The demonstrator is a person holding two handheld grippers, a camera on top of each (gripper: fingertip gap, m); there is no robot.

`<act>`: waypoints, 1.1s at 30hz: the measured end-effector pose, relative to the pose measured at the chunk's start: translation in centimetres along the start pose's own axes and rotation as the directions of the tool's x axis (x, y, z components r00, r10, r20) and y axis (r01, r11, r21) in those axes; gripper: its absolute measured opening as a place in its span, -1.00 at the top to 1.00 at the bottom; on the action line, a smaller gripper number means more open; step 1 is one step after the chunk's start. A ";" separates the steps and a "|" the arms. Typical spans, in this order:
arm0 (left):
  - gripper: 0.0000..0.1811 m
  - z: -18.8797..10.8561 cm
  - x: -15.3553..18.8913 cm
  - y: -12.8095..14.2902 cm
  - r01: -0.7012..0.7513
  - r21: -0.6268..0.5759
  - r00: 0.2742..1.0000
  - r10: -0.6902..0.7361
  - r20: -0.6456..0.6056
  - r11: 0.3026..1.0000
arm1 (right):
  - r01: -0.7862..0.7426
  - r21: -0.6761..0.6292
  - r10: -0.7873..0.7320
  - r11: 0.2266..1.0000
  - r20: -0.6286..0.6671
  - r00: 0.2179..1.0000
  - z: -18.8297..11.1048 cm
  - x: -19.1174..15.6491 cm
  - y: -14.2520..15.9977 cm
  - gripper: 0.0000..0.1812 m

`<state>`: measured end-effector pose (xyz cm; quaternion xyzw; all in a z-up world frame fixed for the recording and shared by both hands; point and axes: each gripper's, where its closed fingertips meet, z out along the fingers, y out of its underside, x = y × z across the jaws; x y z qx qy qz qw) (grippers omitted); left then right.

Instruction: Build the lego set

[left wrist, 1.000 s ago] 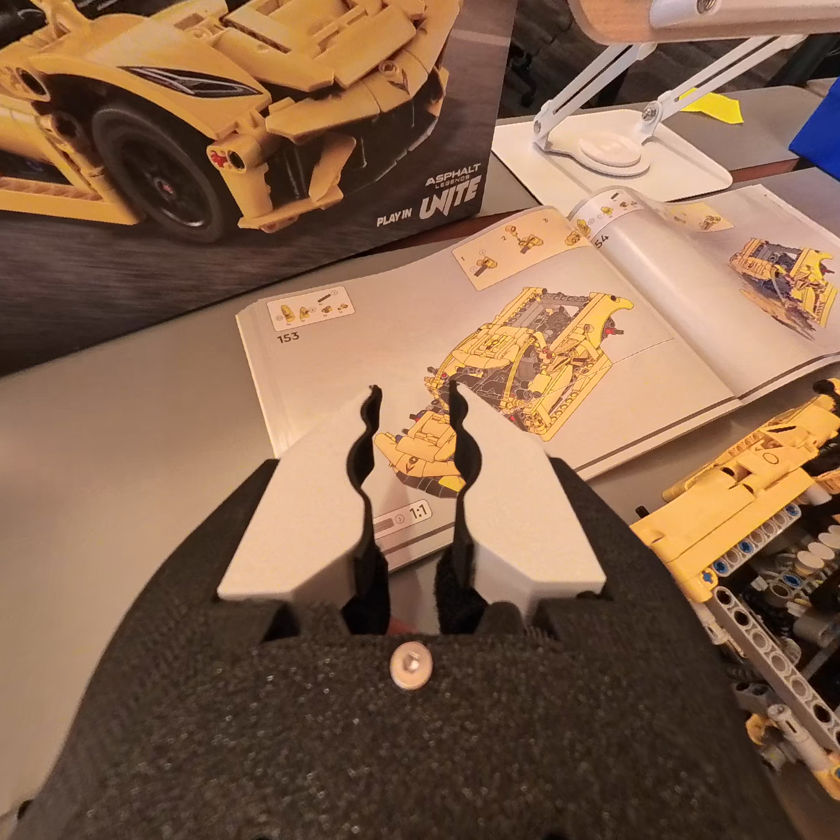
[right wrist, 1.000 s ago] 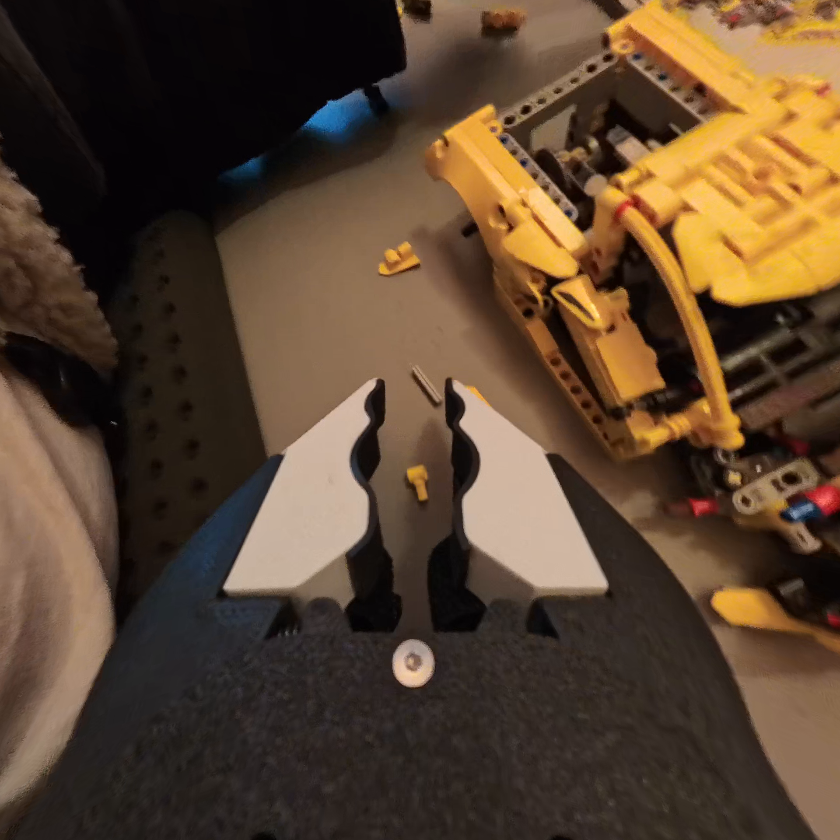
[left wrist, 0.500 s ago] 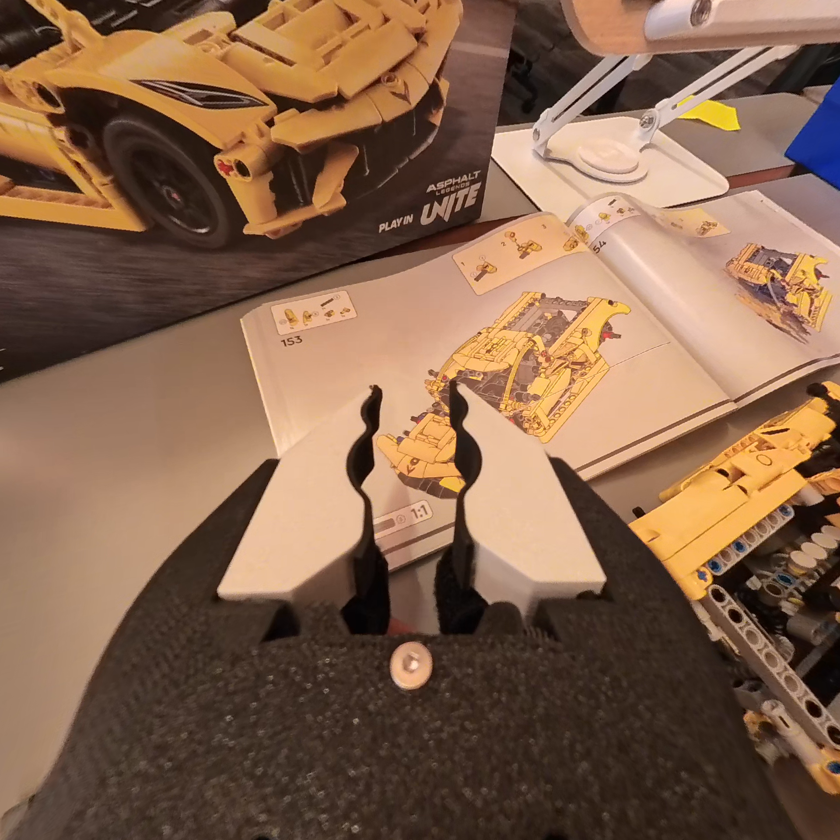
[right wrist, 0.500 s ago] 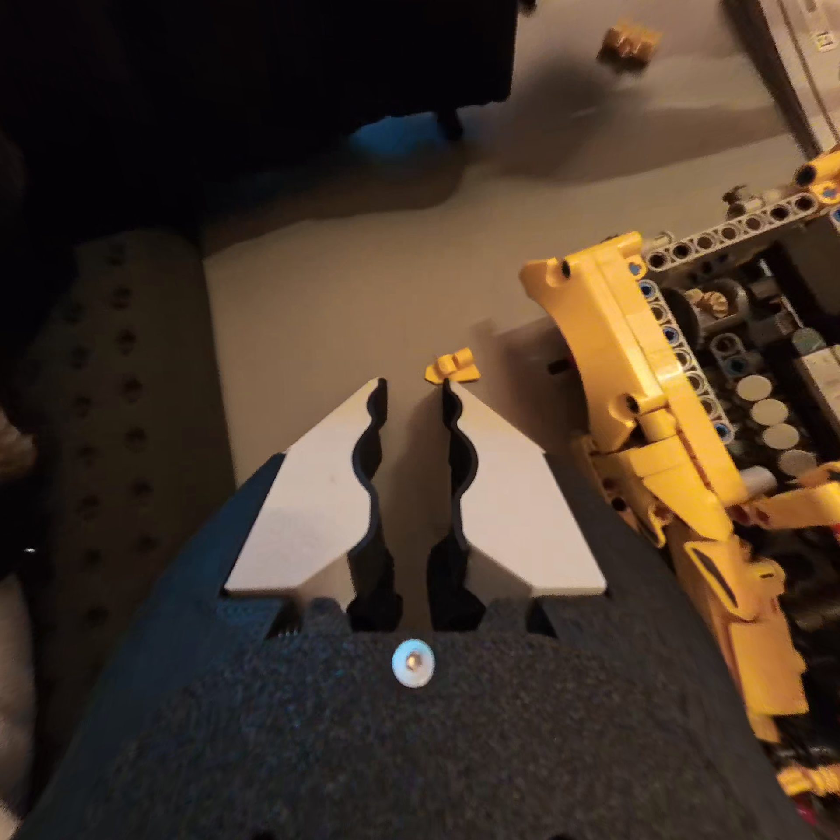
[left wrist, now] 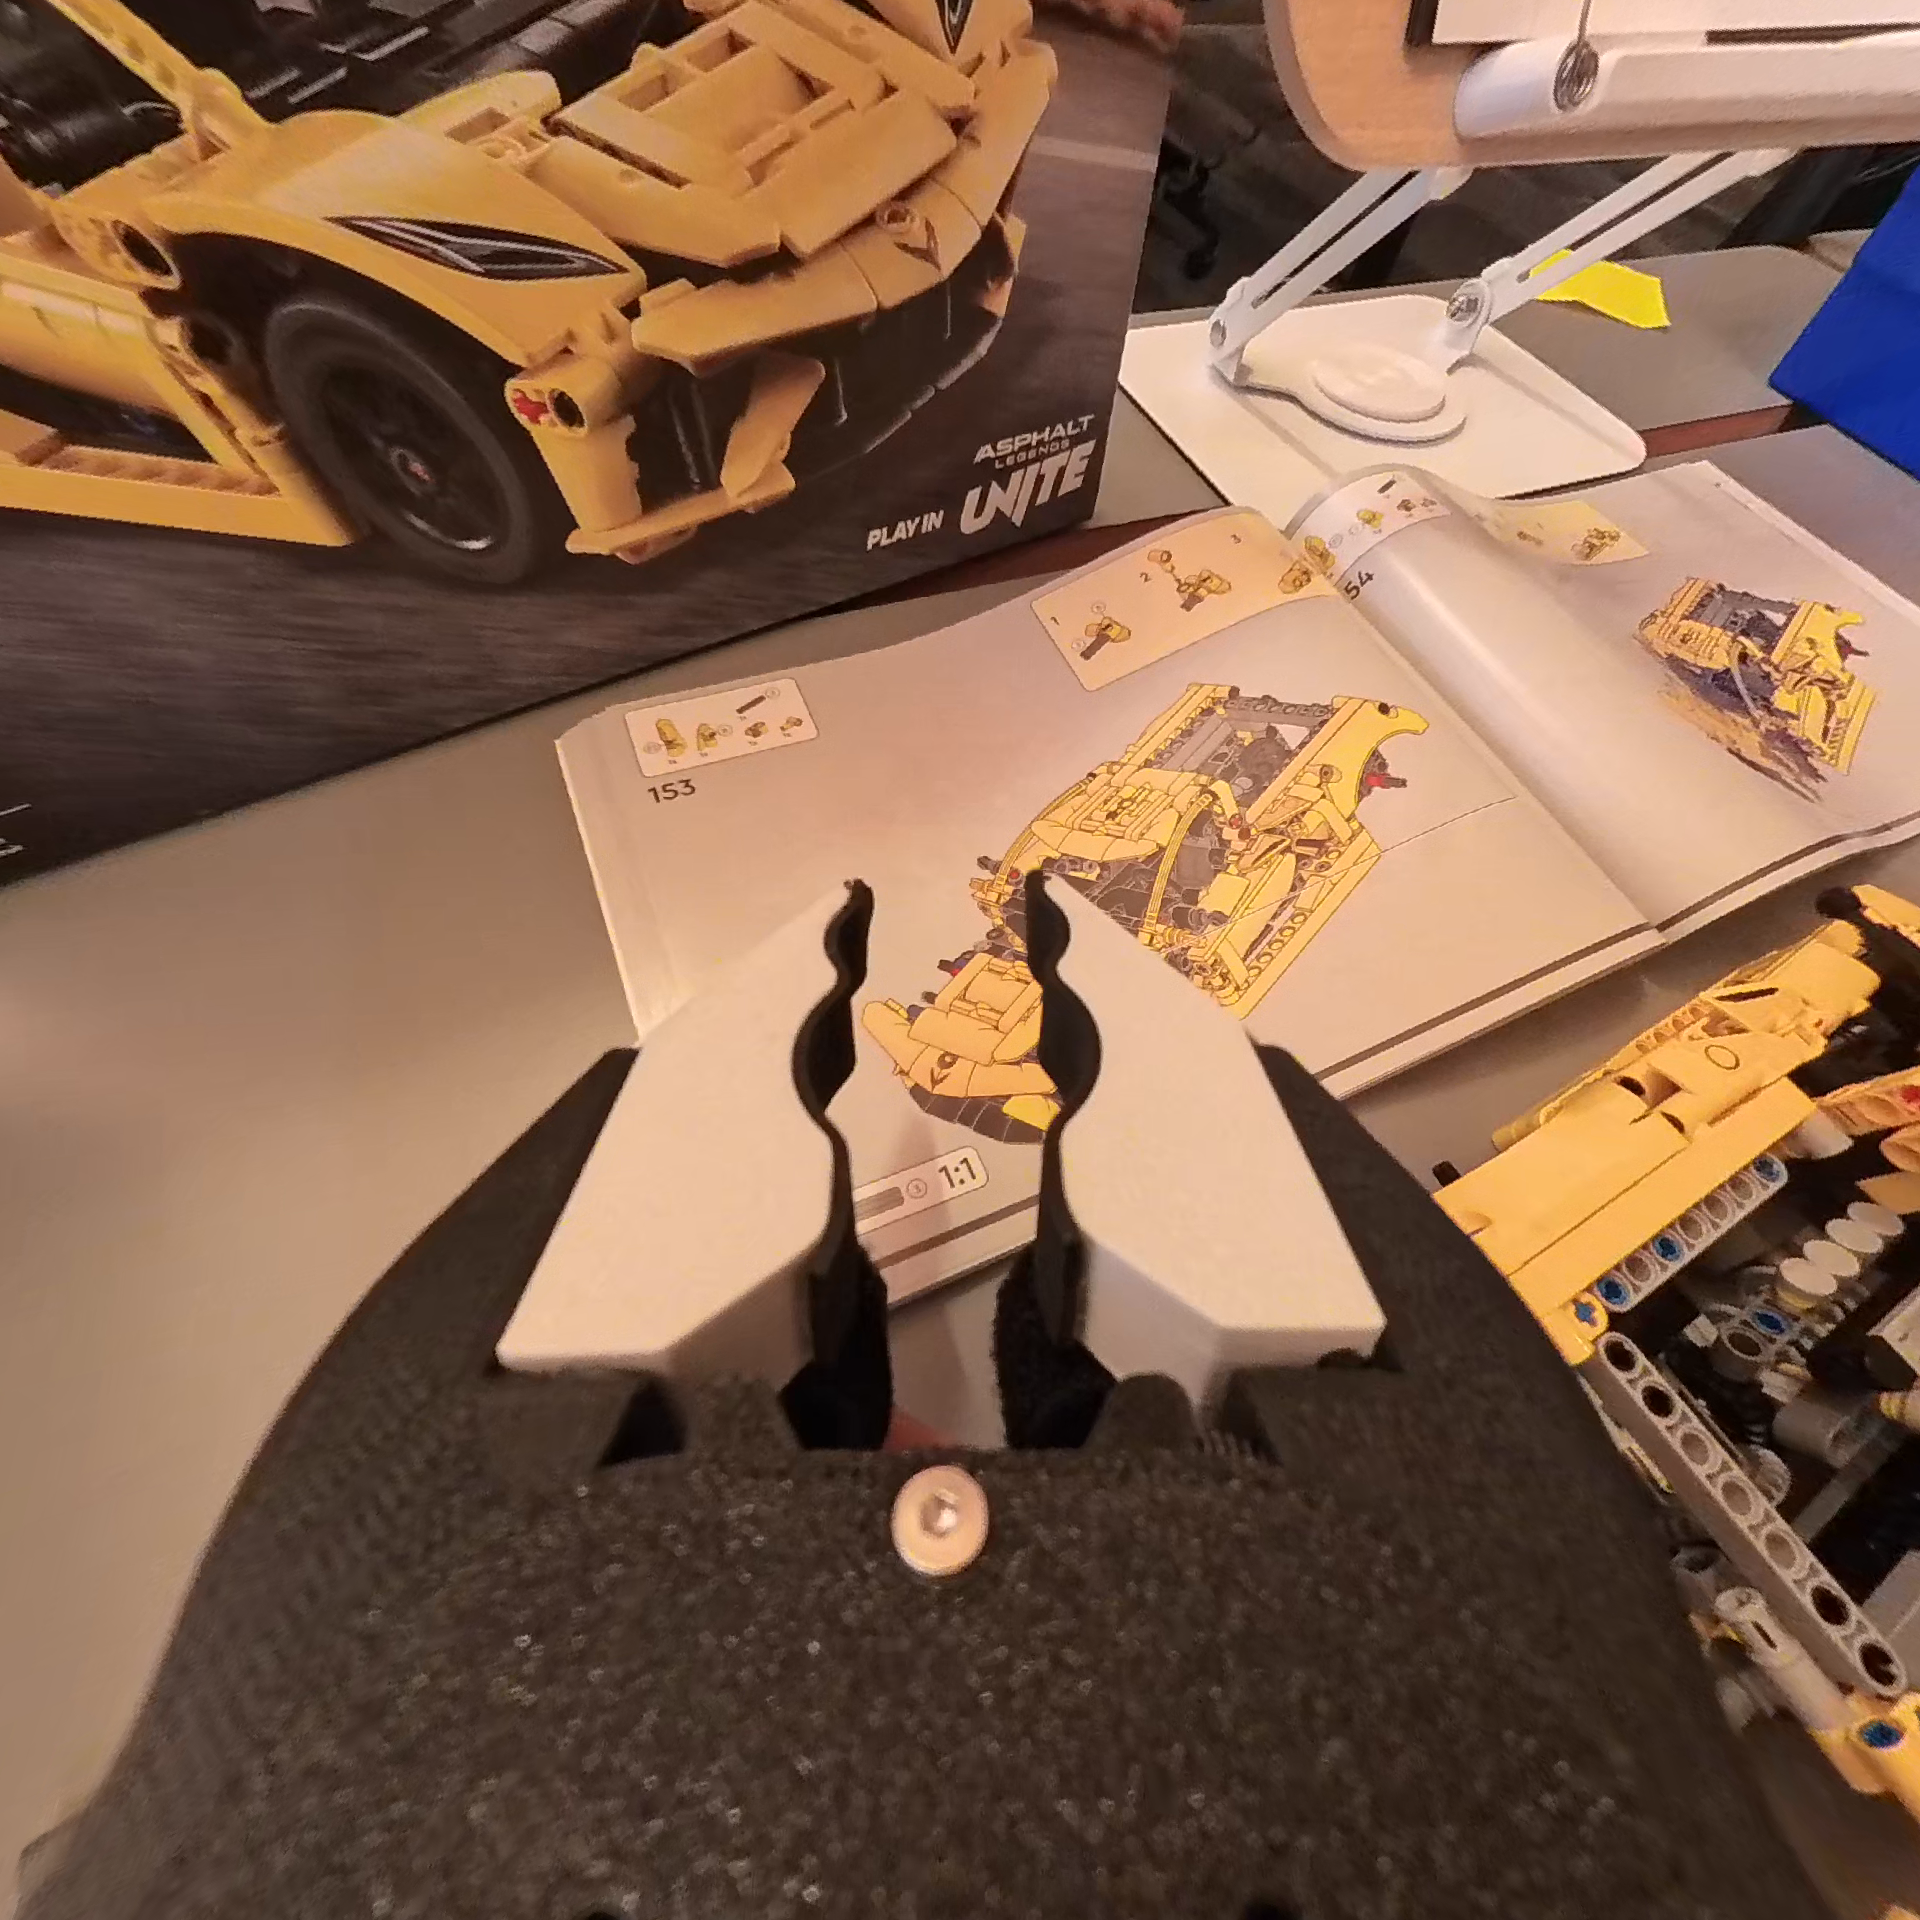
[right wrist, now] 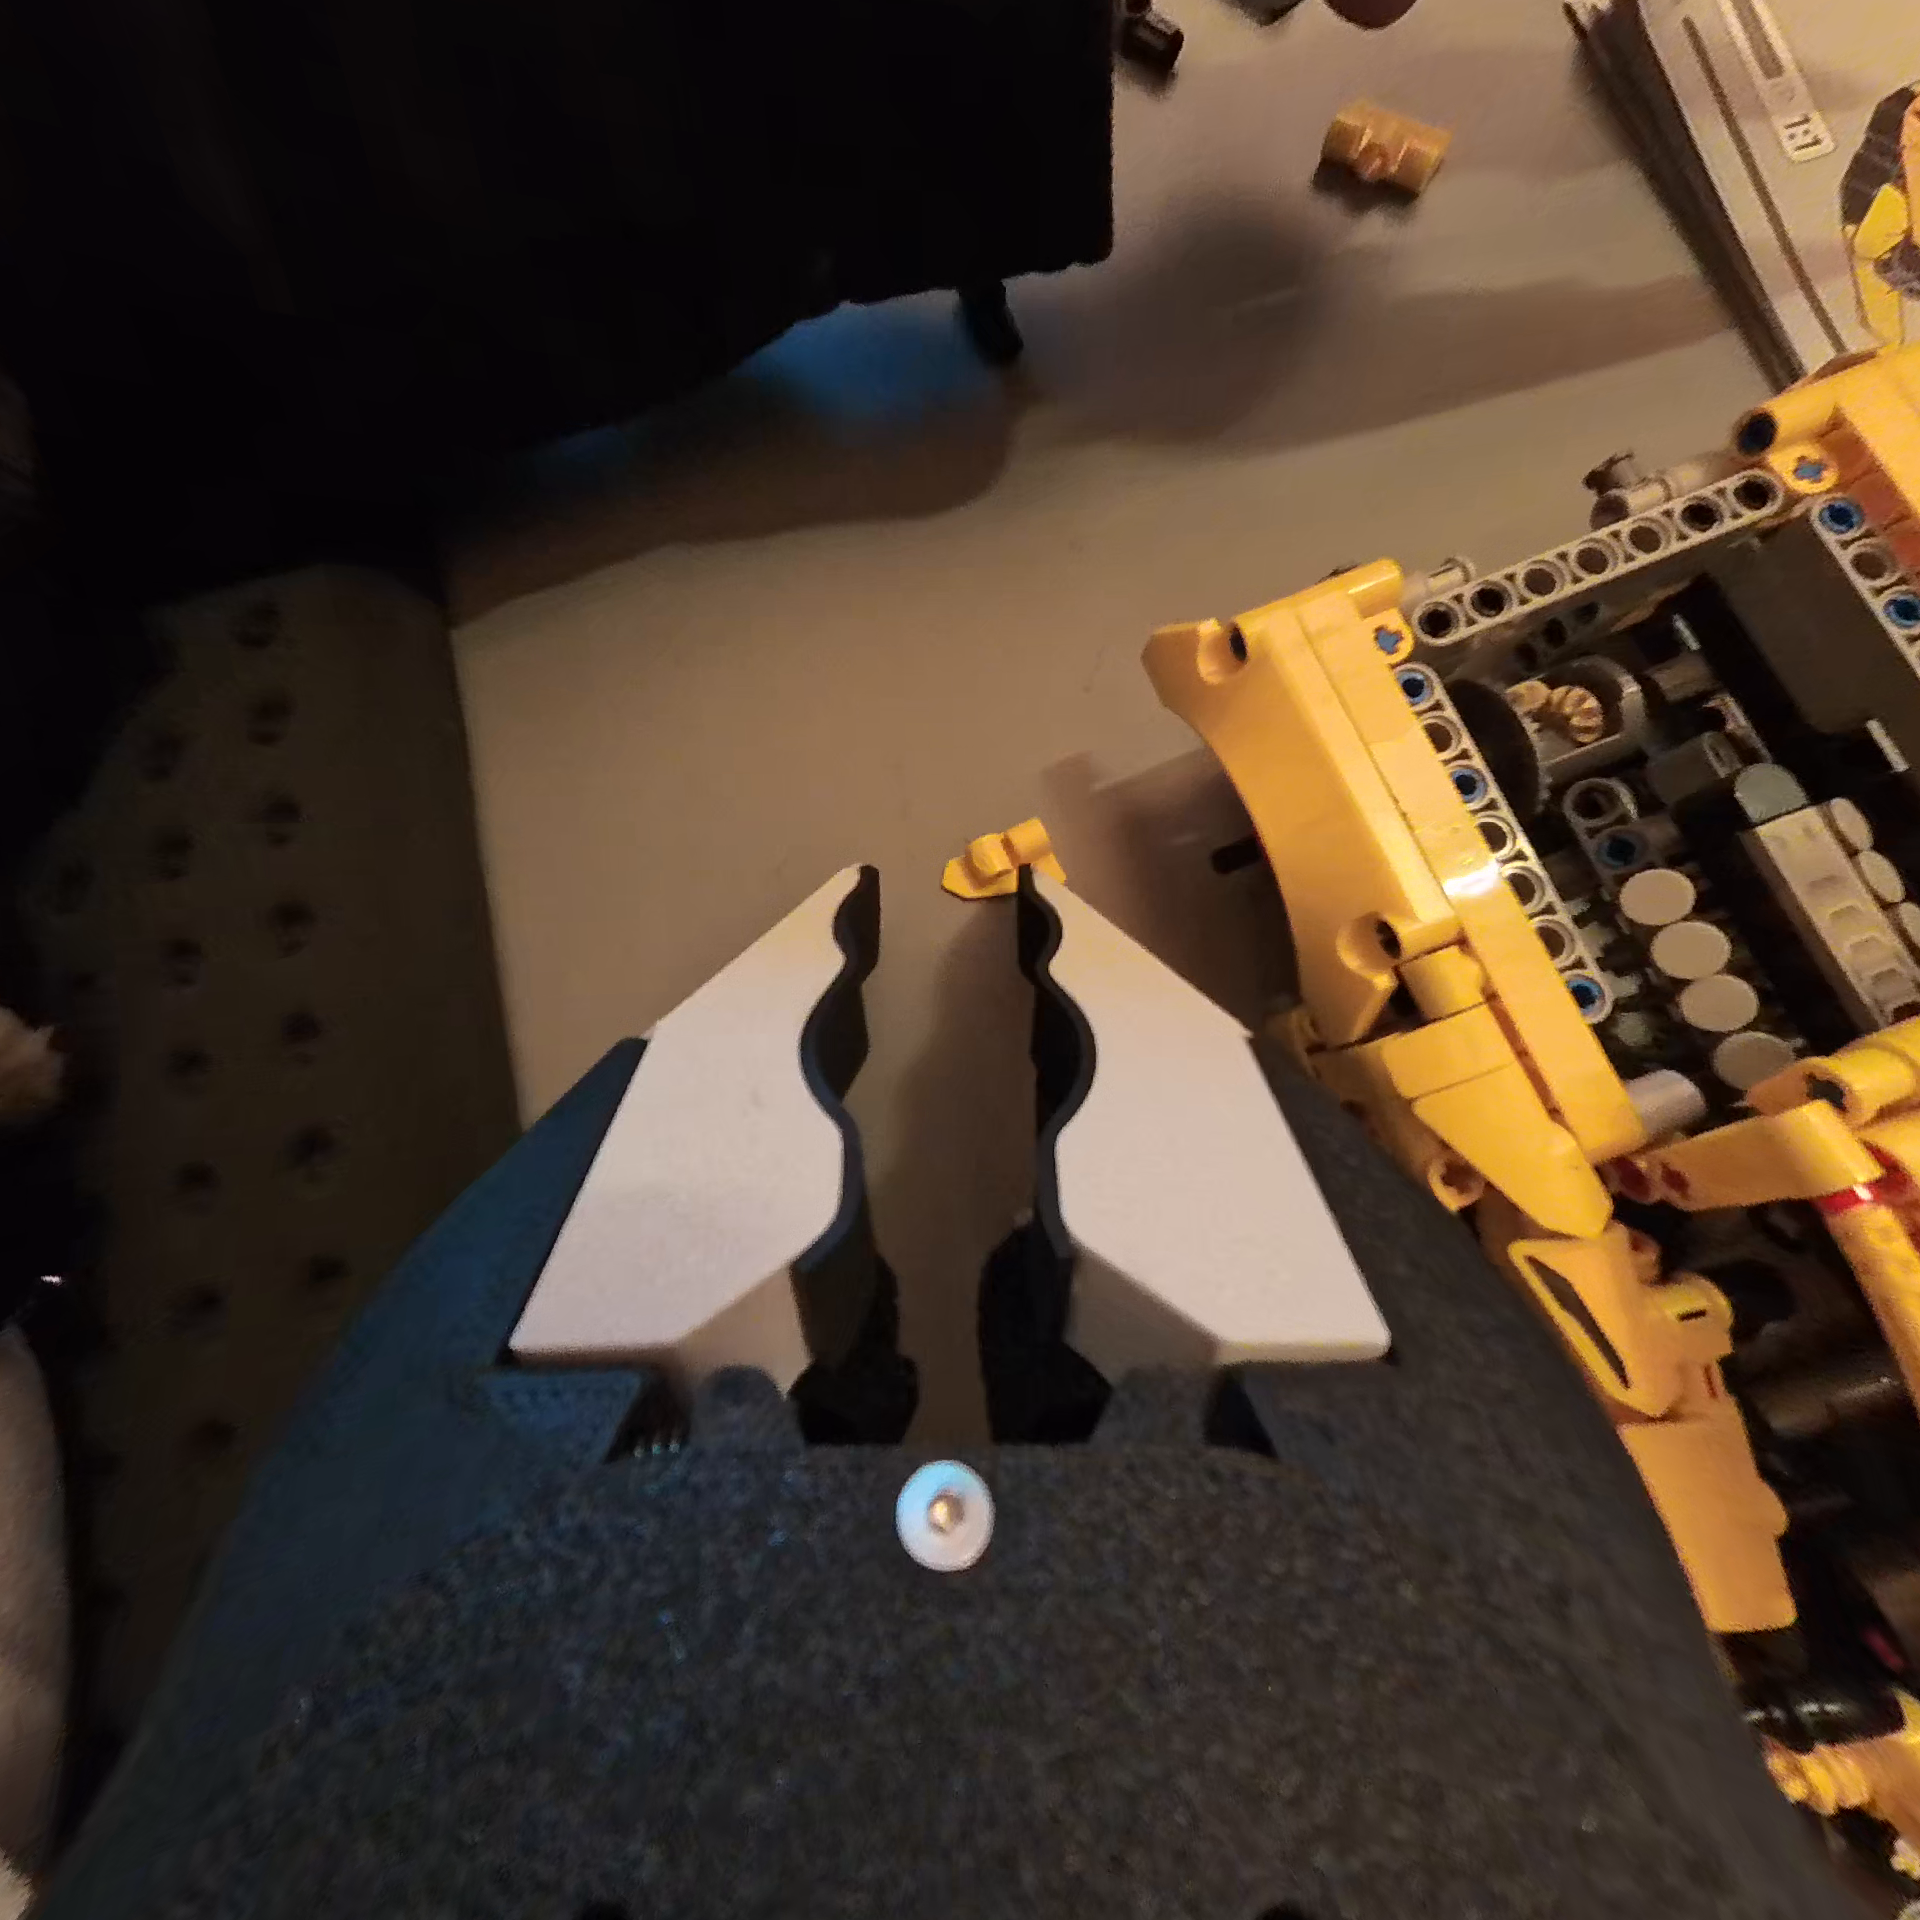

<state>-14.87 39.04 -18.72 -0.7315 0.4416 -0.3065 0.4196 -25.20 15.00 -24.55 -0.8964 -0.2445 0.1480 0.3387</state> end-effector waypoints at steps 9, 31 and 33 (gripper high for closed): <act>0.67 0.1 0.1 0.2 -0.010 -0.009 1.000 0.010 -0.001 1.000 | -0.007 0.008 0.007 1.000 0.000 1.000 -0.2 0.1 0.0 0.74; 0.67 0.1 0.2 0.3 -0.025 -0.017 1.000 0.025 -0.003 1.000 | 0.102 0.035 -0.104 0.994 0.061 0.993 0.0 0.6 -0.5 0.71; 0.67 0.1 0.2 0.3 -0.025 -0.018 1.000 0.025 -0.003 1.000 | 0.127 0.008 -0.127 0.992 0.097 0.987 -0.9 0.5 0.2 0.72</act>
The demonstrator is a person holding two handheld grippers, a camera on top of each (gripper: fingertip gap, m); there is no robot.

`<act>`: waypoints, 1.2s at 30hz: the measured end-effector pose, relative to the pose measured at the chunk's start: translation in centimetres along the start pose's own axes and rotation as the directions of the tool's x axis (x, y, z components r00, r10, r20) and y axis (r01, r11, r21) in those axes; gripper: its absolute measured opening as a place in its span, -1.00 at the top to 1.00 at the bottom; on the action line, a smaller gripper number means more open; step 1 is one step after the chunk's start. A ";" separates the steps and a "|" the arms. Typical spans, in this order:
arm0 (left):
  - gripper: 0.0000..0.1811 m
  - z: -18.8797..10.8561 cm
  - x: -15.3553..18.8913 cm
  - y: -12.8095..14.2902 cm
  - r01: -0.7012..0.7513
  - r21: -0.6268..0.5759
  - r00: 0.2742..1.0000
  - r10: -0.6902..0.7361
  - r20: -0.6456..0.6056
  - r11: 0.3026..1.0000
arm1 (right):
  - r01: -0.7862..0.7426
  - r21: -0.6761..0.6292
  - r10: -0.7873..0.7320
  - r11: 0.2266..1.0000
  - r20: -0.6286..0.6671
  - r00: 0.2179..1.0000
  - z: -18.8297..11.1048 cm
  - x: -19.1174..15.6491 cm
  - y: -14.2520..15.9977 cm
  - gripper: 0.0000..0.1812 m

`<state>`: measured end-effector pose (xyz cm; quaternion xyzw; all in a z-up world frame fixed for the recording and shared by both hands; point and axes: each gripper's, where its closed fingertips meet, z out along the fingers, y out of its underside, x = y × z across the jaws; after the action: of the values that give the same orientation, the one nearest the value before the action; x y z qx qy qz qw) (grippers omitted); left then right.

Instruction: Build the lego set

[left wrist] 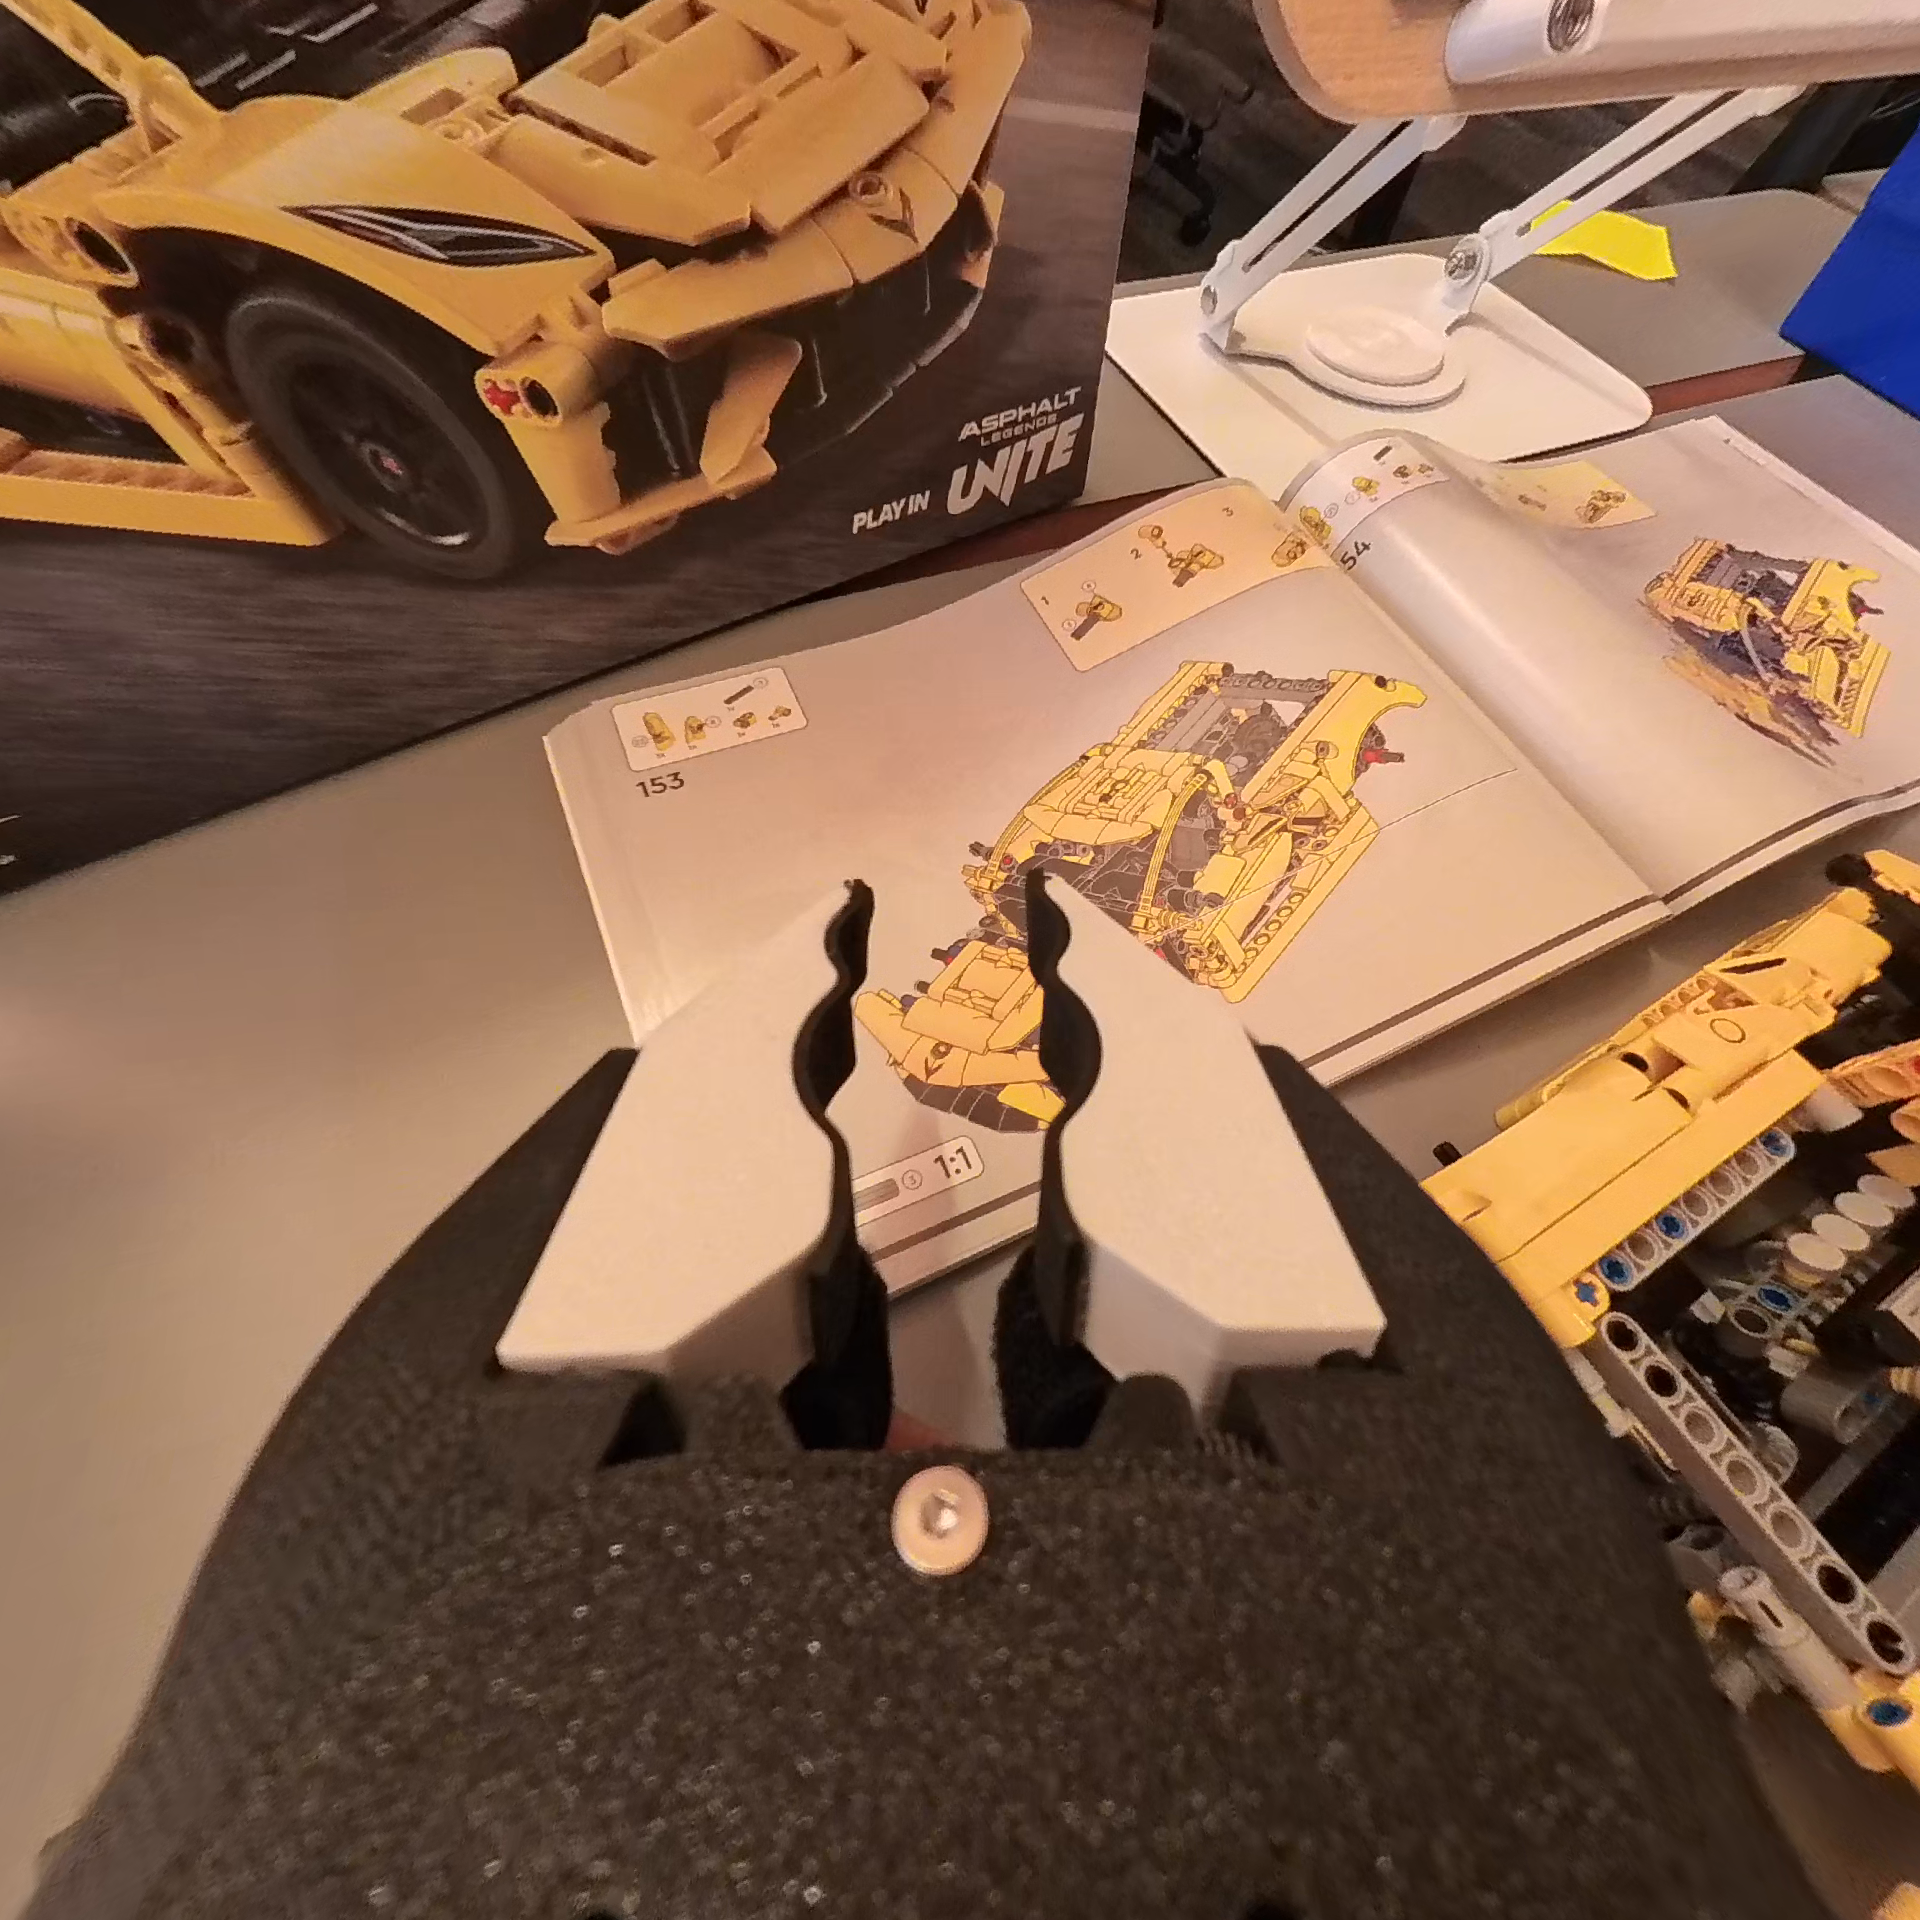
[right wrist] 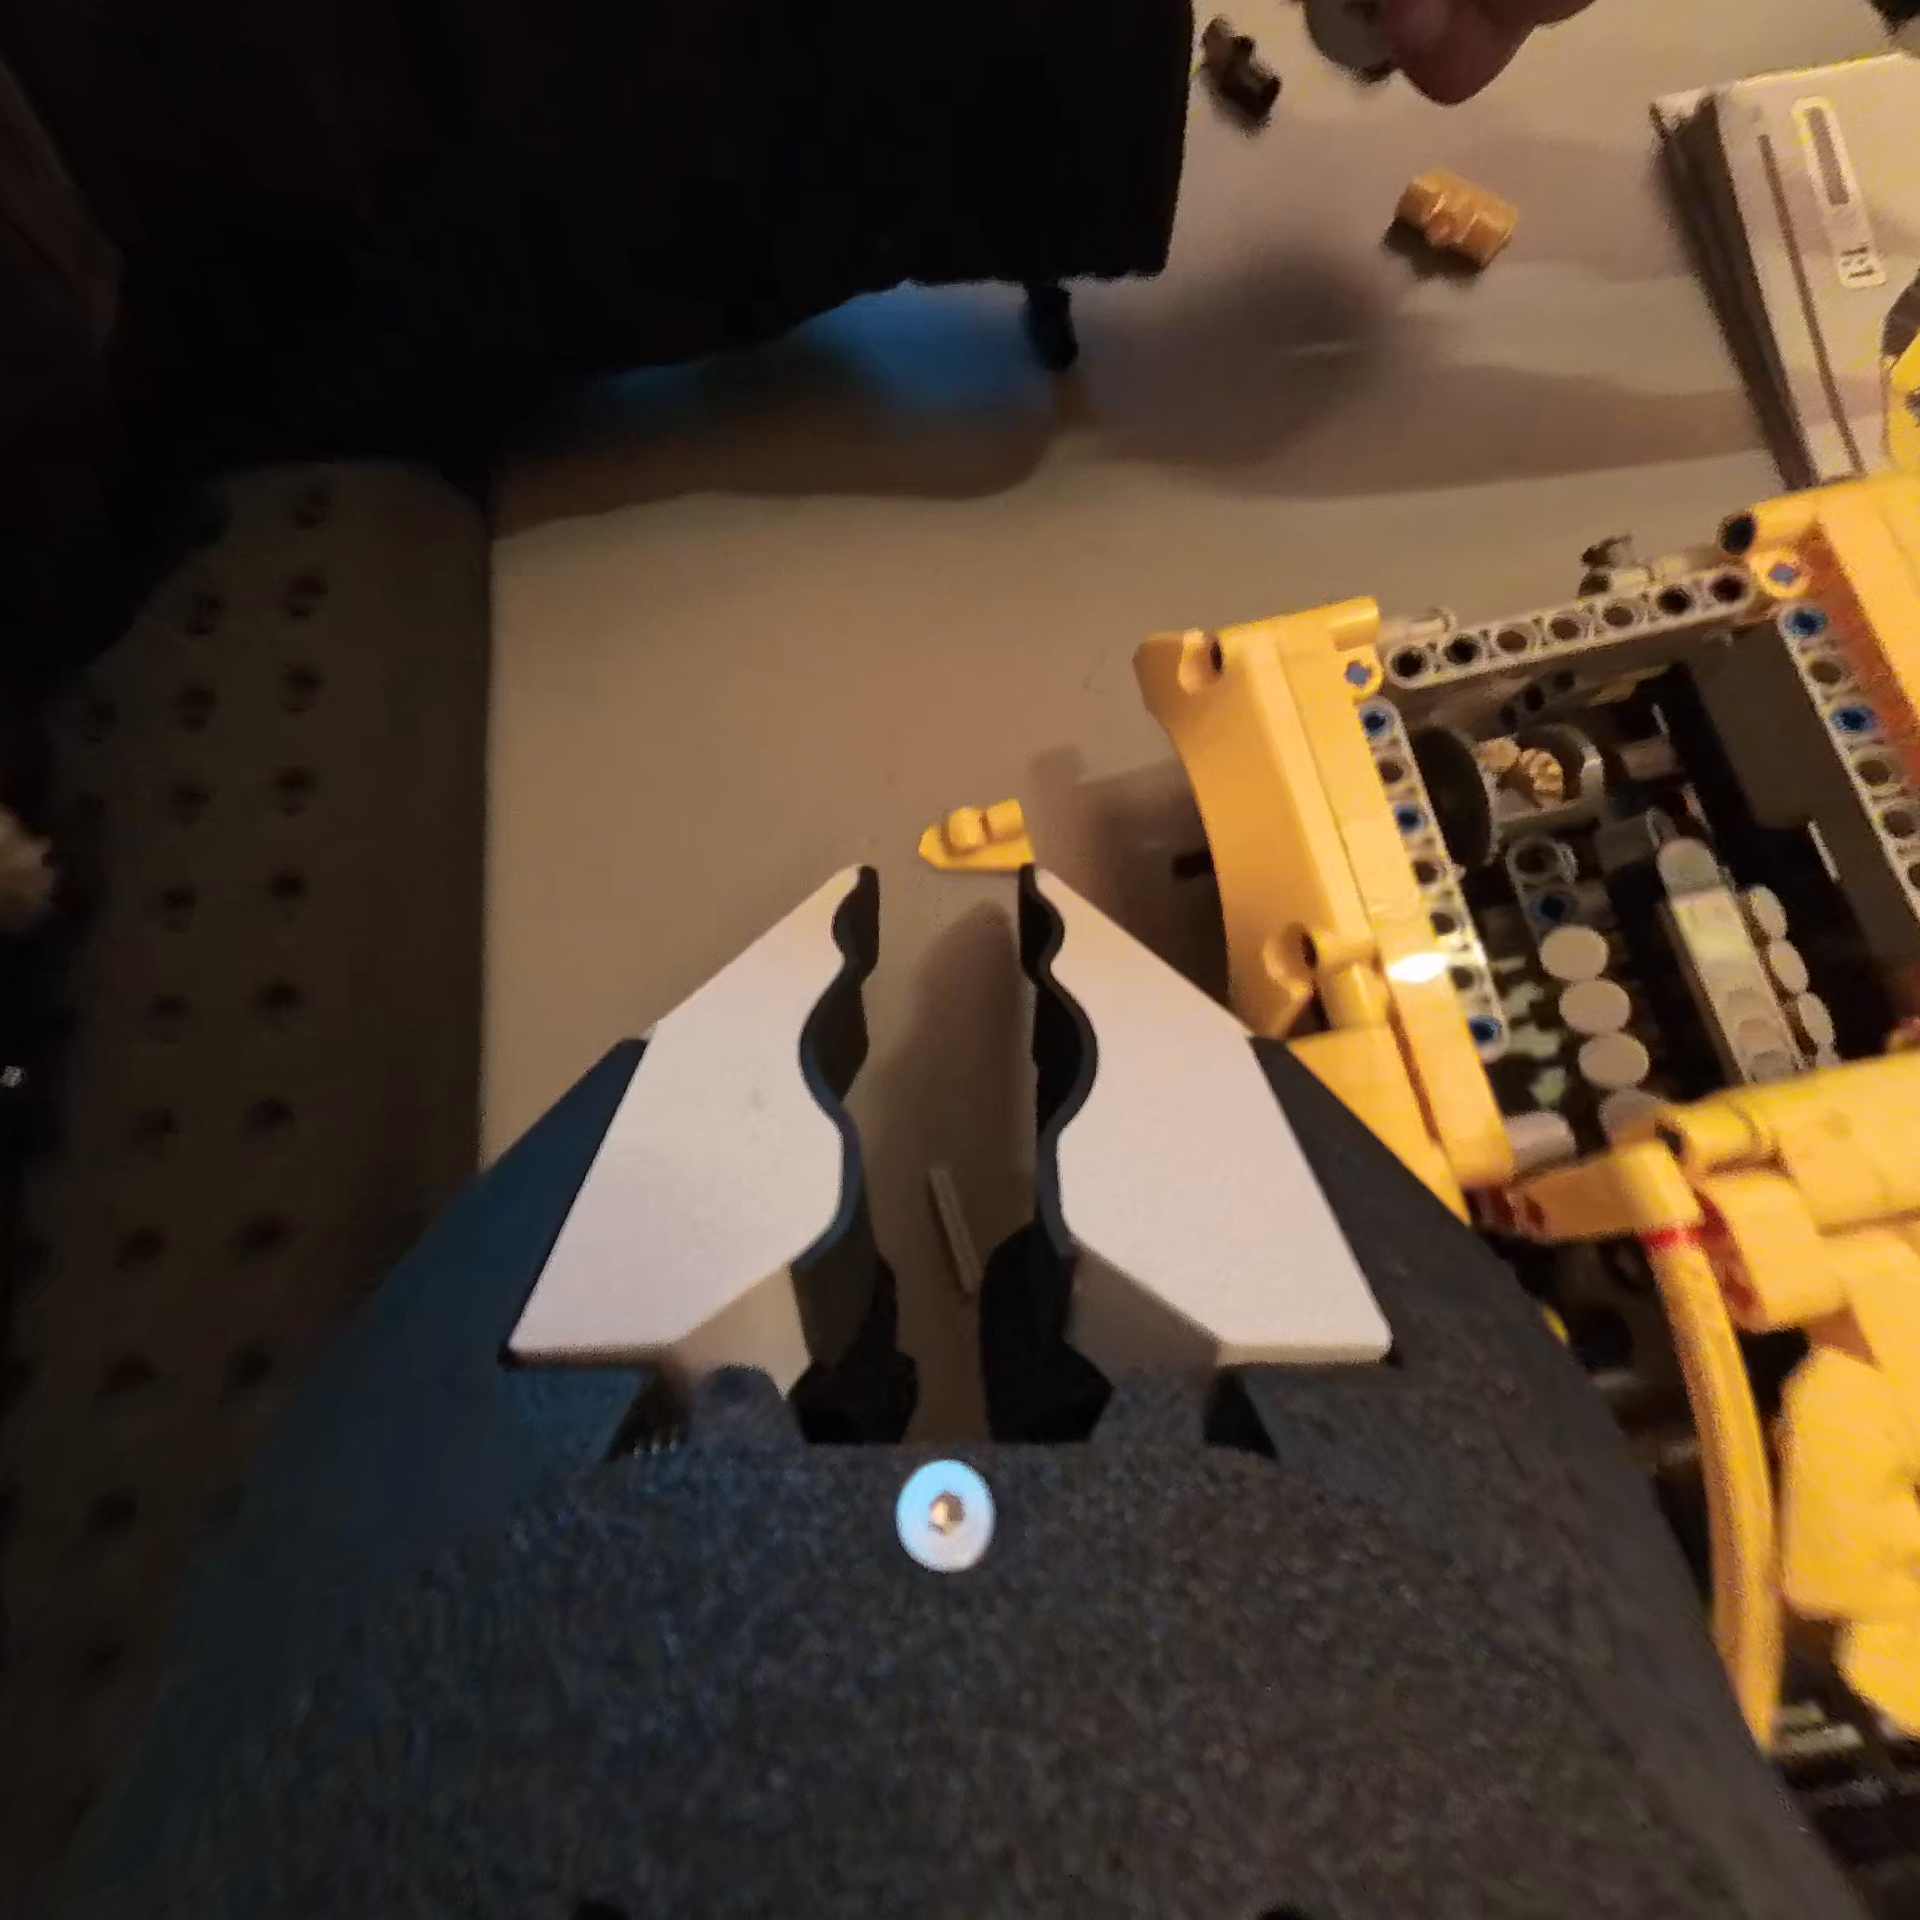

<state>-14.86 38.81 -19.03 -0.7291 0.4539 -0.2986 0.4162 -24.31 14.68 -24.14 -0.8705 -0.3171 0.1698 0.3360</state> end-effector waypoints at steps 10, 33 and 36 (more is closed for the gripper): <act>0.67 0.1 0.9 0.1 0.001 -0.008 0.999 -0.001 -0.042 1.000 | -0.012 -0.027 0.012 1.000 -0.018 1.000 -5.0 0.4 4.9 0.84; 0.83 -10.5 14.9 -3.9 0.285 -0.175 0.278 -0.256 -0.926 0.942 | 0.411 -0.084 -0.381 0.908 -0.571 0.727 -11.1 10.1 -8.9 0.97; 0.84 -10.7 14.9 -3.9 0.281 -0.174 0.275 -0.254 -0.927 0.944 | 0.423 -0.084 -0.389 0.902 -0.584 0.712 -10.7 10.0 -9.4 0.97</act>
<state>-15.80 22.57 -9.69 -0.4805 0.4773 -0.7352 0.0286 -15.56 21.67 -10.78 -0.7786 -0.3758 -0.1770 0.4704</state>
